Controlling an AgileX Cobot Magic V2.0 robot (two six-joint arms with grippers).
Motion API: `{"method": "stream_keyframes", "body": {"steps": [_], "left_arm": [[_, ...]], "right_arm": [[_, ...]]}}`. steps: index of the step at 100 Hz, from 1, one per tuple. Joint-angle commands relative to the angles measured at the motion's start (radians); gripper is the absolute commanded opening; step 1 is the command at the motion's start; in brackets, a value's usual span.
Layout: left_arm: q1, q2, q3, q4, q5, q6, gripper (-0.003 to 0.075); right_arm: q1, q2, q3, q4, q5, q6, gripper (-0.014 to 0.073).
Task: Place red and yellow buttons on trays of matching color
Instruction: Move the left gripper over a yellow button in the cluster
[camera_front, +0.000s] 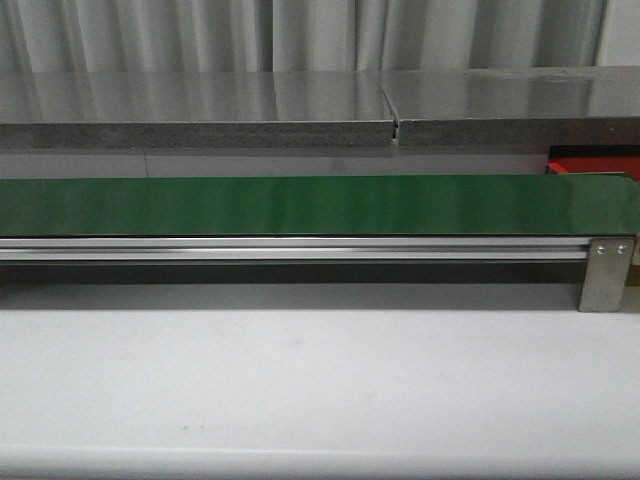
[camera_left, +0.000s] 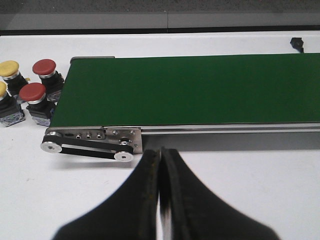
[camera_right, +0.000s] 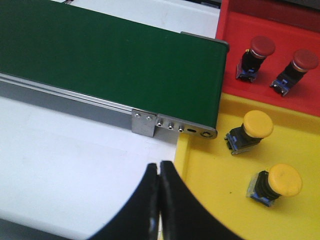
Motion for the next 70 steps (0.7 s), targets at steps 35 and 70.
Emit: {"method": "stream_keyframes", "body": {"steps": [35, 70], "left_arm": [[-0.008, 0.0, -0.028, -0.015, -0.083, -0.003, 0.0671], [0.144, 0.137, -0.229, -0.001, -0.004, -0.097, 0.0669]], "right_arm": [[-0.001, -0.006, -0.026, 0.011, -0.05, -0.007, -0.0118], [-0.001, -0.006, -0.026, 0.011, -0.049, -0.007, -0.0118]]}}
